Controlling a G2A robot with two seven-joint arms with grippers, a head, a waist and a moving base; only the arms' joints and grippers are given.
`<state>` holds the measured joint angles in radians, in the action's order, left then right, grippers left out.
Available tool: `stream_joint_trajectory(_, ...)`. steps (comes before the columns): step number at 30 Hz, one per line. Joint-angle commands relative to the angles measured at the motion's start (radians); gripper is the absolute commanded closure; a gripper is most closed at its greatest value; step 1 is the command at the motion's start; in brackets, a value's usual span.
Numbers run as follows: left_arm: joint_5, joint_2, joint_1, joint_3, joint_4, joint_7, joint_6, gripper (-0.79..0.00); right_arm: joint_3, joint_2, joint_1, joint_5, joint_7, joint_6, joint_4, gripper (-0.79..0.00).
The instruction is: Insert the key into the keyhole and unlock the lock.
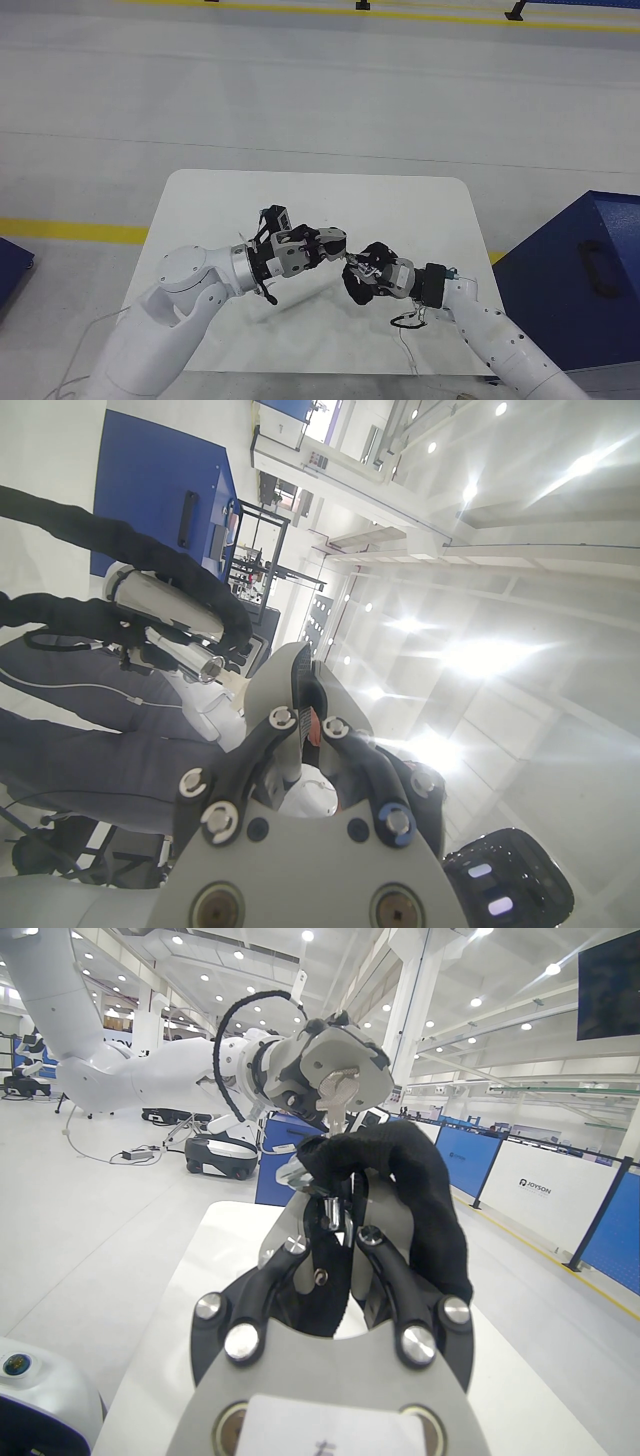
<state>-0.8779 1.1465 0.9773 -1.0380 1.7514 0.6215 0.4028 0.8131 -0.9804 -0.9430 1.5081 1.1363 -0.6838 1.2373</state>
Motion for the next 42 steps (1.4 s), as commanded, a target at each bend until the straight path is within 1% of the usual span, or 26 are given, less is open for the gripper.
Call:
stream_joint_trajectory(1,0.006,0.001,-0.002,0.002,-0.001,-0.003,0.003,0.0,-0.001,0.001,-0.001,0.0,0.003,0.003,0.001,0.0)
stream_joint_trajectory(6,0.006,0.001,0.005,-0.017,0.013,-0.005,-0.012,0.0,-0.003,0.005,-0.004,-0.01,0.005,0.005,-0.001,0.0)
stream_joint_trajectory(13,0.046,-0.007,0.029,-0.076,0.062,-0.023,-0.045,0.0,-0.004,0.01,-0.007,-0.02,0.005,0.005,-0.008,0.0)
stream_joint_trajectory(14,0.054,-0.008,0.032,-0.084,0.066,-0.02,-0.051,-0.028,-0.004,0.01,-0.008,-0.022,0.003,0.003,-0.009,0.0)
stream_joint_trajectory(15,0.055,-0.008,0.033,-0.087,0.067,-0.02,-0.057,-0.785,-0.004,0.011,-0.009,-0.025,0.001,0.001,-0.01,0.0)
stream_joint_trajectory(18,0.055,-0.008,0.033,-0.087,0.067,-0.02,-0.057,-0.785,0.002,0.013,-0.005,-0.015,-0.002,-0.002,-0.018,0.0)
stream_joint_trajectory(23,0.054,-0.008,0.037,-0.086,0.071,-0.014,-0.059,-0.785,0.013,0.014,-0.009,0.046,-0.032,0.041,-0.013,0.0)
stream_joint_trajectory(24,0.102,-0.012,0.032,-0.088,0.078,-0.012,-0.044,-0.785,0.016,0.015,-0.012,0.051,-0.044,0.039,-0.012,0.0)
stream_joint_trajectory(26,0.25,-0.024,0.016,-0.095,0.127,-0.009,0.003,-0.785,0.026,0.018,-0.013,0.059,-0.07,0.027,-0.007,0.0)
stream_joint_trajectory(28,0.337,-0.037,0.004,-0.1,0.169,0.056,0.085,-0.785,0.04,0.022,-0.015,0.066,-0.093,0.02,-0.004,0.0)
stream_joint_trajectory(31,0.531,-0.059,-0.027,-0.115,0.252,0.12,0.163,-0.785,0.059,0.029,-0.019,0.095,-0.116,0.014,0.007,0.0)
stream_joint_trajectory(33,0.703,-0.076,-0.045,-0.1,0.291,0.187,0.175,-0.785,0.073,0.034,-0.023,0.101,-0.113,0.002,0.01,0.0)
stream_joint_trajectory(34,0.779,-0.083,-0.054,-0.089,0.31,0.215,0.163,-0.785,0.079,0.036,-0.025,0.098,-0.114,-0.008,0.009,0.0)
stream_joint_trajectory(36,0.779,-0.083,-0.054,-0.089,0.31,0.215,0.163,-0.785,0.088,0.039,-0.023,0.096,-0.129,-0.047,0.008,0.0)
stream_joint_trajectory(42,0.779,-0.083,-0.054,-0.089,0.31,0.215,0.163,-0.785,0.097,0.04,-0.02,0.095,-0.14,-0.038,0.005,0.0)
